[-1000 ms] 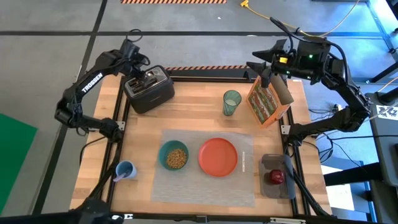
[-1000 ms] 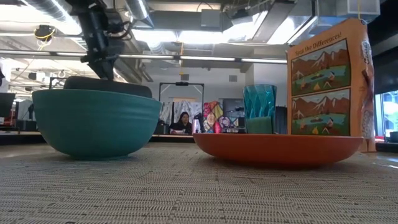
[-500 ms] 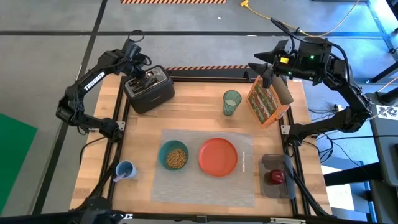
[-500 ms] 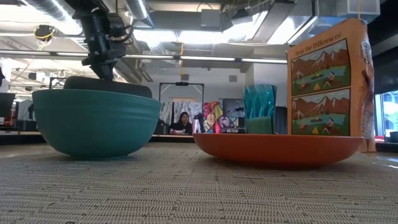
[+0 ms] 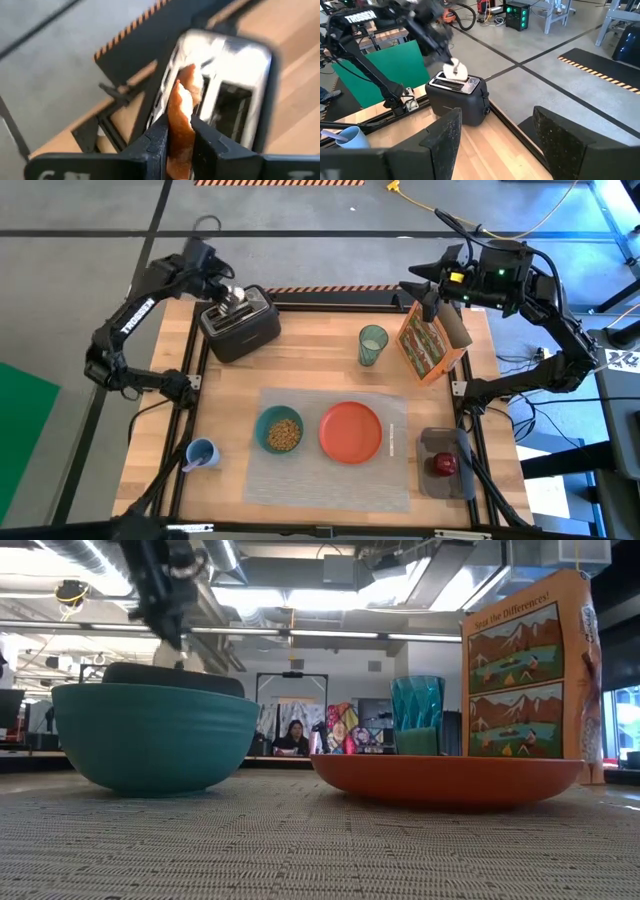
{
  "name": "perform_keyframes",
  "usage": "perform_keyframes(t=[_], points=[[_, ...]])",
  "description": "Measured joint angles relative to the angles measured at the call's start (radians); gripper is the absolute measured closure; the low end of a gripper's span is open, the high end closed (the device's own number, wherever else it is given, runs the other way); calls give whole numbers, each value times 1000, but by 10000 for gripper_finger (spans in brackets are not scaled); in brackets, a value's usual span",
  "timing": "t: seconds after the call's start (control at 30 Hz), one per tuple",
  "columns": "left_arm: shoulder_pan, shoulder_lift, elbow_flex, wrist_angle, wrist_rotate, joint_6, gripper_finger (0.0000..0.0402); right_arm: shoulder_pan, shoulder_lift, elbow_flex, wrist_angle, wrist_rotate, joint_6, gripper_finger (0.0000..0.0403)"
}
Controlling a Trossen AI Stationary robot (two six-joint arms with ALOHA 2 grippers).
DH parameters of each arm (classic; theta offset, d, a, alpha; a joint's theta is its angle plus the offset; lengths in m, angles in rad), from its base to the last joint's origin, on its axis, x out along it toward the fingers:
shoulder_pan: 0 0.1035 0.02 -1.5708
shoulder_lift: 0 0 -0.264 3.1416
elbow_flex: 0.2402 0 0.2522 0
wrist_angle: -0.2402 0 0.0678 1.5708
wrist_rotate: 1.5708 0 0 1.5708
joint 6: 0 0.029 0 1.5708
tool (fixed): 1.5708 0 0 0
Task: Arrange a breakfast setting
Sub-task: Put the toasted bread from the toaster into the orange plate
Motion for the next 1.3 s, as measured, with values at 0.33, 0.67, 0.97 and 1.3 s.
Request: perform_keyframes(t=[0.33,0.67,0.97,1.3], points=[[-91,-69,185,-29,397,-60,345,0,4,0,8,7,5,166],[-525,-58,-15,344,472,-260,345,0,2,0,4,-19,37,166],[-855,163,-135,805,332,-313,344,0,-6,0,-38,-8,59,166],[-967,507,-51,821,348,-318,344,0,-26,0,-105,4,60,166]])
